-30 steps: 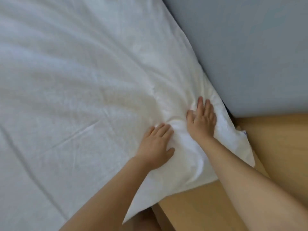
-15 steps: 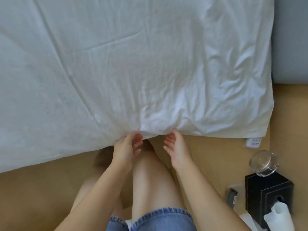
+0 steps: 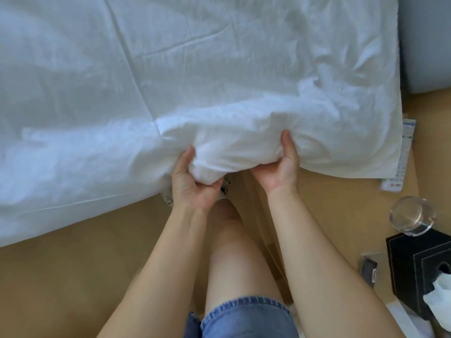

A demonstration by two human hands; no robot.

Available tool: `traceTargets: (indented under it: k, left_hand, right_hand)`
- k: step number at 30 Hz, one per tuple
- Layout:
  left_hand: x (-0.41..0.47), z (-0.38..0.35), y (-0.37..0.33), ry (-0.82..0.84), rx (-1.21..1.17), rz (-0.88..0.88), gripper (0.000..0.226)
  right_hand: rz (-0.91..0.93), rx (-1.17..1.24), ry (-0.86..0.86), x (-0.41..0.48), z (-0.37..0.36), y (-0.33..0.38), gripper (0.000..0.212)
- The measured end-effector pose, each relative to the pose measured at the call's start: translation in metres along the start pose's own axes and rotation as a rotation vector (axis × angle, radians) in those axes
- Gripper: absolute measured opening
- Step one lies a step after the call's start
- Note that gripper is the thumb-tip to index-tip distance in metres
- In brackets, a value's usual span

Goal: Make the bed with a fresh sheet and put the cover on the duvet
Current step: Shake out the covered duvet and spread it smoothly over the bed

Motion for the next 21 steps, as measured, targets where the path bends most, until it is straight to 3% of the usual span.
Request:
traceTargets:
  k: [5,8,11,14,18,21]
  left_hand:
    - [-0.019,0.013,-0.006,0.085,-0.023,-0.018,0.067]
    - [-0.025,0.025,-0.032,0.136,-0.17,-0.109,0.058]
    - [-0.028,0.041,-0.032,-0.034,-0.169,-0.13,0.041]
    - [-0.05,0.059,-0.019,-0.14,0.027,-0.132,0.043]
    - [-0.096,0.109,-0.019,-0.357,0.17,-0.344,0.051]
    - [-0.066,0.128,-0.019,-0.733,0.227,-0.289,0.048]
  right_hand:
    - [0.062,-0.033,-0.214,0.001,0.002,0.008,0.023]
    - [0.056,-0.126,-0.297,-0.007,0.019,0.016,0.017]
    - [0.072,-0.24,-0.434,-0.012,0.037,0.02,0.027]
    - [0.032,-0.308,-0.559,-0.009,0.044,0.007,0.034]
    - [-0.076,-0.365,-0.394,-0.026,0.055,-0.009,0.023]
    - [0.057,-0.272,-0.329,-0.015,0.058,0.024,0.033]
Point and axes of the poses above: each hand's wrist, its own x-axis towards the middle knuckle, its own z-axis out of the back of the hand, y = z × x, the point moved 6 cm from there along x, towards the middle knuckle, and after that the axes turned 11 degrees about z, right-handed, at the moved point
